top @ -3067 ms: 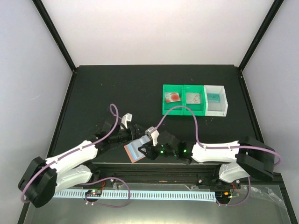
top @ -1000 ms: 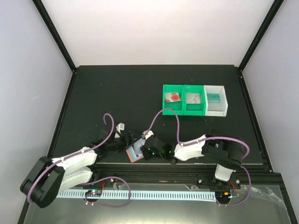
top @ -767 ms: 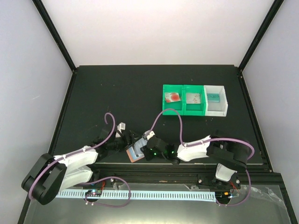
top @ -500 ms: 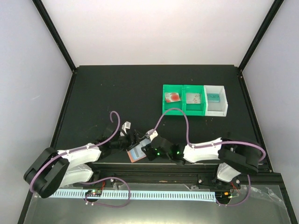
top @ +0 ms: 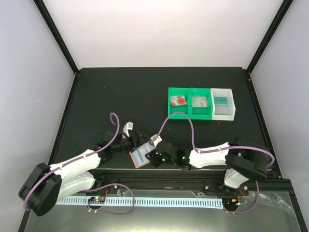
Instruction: Take the credit cards out of the card holder
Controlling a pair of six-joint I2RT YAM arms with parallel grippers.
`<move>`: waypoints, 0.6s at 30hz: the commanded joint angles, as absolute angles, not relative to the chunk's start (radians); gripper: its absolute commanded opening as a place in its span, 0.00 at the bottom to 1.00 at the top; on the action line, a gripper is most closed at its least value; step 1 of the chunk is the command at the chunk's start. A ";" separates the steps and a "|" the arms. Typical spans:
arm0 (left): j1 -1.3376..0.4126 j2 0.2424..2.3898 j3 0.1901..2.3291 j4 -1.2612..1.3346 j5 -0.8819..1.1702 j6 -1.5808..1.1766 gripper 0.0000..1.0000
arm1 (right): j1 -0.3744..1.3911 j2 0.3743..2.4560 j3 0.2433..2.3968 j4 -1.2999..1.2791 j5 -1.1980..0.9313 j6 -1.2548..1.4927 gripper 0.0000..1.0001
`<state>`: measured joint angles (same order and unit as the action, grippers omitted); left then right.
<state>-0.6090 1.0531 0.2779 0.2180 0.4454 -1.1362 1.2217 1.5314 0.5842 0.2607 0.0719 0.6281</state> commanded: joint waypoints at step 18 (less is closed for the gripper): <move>-0.531 0.870 0.191 0.036 0.395 -1.093 0.89 | 1.225 1.742 0.716 0.140 0.167 0.641 0.18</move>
<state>-0.5423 0.8486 0.1867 0.0513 0.3889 -1.1179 1.2224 1.7214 0.7139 0.1879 0.1219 0.6361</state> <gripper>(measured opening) 0.882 0.231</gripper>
